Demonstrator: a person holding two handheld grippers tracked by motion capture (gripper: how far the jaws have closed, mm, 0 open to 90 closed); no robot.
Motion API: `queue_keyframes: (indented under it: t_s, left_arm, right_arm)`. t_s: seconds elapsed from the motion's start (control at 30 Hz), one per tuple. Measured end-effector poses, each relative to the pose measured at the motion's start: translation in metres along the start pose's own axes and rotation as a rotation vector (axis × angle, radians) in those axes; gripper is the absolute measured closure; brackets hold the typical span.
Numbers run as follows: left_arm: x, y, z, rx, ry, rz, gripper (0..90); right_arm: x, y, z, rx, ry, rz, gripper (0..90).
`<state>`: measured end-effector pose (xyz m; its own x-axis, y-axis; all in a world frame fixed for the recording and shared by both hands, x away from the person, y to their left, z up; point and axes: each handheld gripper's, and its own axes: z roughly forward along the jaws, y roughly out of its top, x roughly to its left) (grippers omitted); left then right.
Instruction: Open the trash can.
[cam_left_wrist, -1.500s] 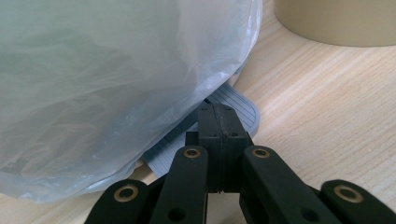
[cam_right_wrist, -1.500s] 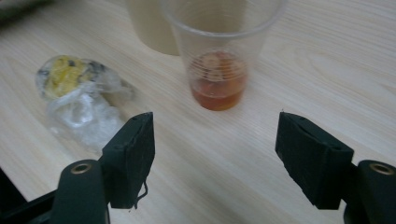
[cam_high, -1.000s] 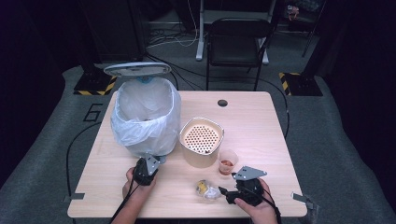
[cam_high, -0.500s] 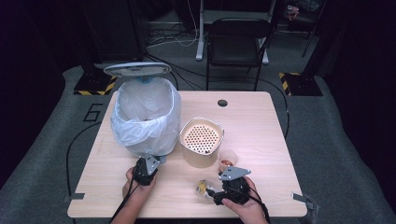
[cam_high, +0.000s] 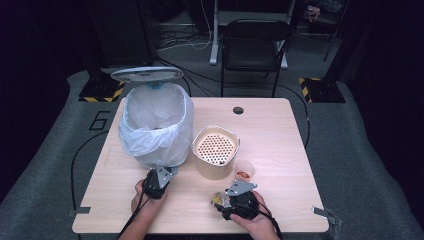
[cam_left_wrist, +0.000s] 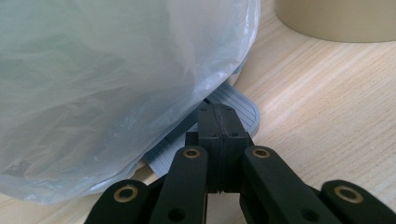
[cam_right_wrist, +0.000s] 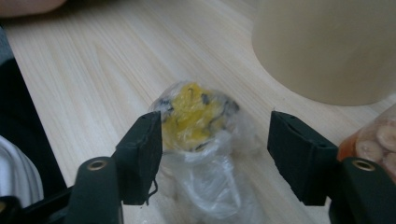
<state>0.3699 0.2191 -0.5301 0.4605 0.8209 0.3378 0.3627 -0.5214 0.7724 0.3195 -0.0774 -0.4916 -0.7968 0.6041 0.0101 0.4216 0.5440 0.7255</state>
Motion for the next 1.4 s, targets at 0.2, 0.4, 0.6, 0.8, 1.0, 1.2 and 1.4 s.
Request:
queue_keyframes:
  t_s: [0.2, 0.4, 0.6, 0.8, 1.0, 1.2, 1.4]
  left_arm:
    - [0.0, 0.0, 0.0, 0.001, 0.003, 0.004, 89.8]
    - [-0.001, 0.0, 0.0, 0.001, 0.003, 0.004, 89.8]
    - [-0.001, 0.0, 0.0, -0.004, 0.012, 0.005, 89.8]
    - [-0.001, 0.0, 0.0, 0.001, 0.005, 0.009, 89.8]
    - [-0.001, 0.0, 0.0, -0.003, 0.006, 0.002, 89.8]
    - [-0.002, 0.0, 0.0, -0.002, 0.012, 0.009, 89.8]
    - [-0.001, 0.0, 0.0, -0.001, 0.009, 0.008, 89.9]
  right_arm:
    - [0.002, -0.004, 0.008, 0.024, 0.017, -0.032, 45.5]
    - [0.0, -0.006, 0.011, 0.041, 0.027, -0.013, 50.8]
    - [-0.002, -0.007, 0.016, 0.06, 0.017, -0.011, 56.5]
    - [-0.002, -0.007, 0.015, 0.071, 0.025, -0.008, 63.2]
    - [0.002, -0.001, 0.009, 0.049, 0.057, -0.006, 65.2]
    - [0.005, 0.006, 0.001, 0.058, 0.069, -0.024, 65.2]
    - [0.007, 0.02, -0.013, 0.021, 0.105, -0.003, 65.4]
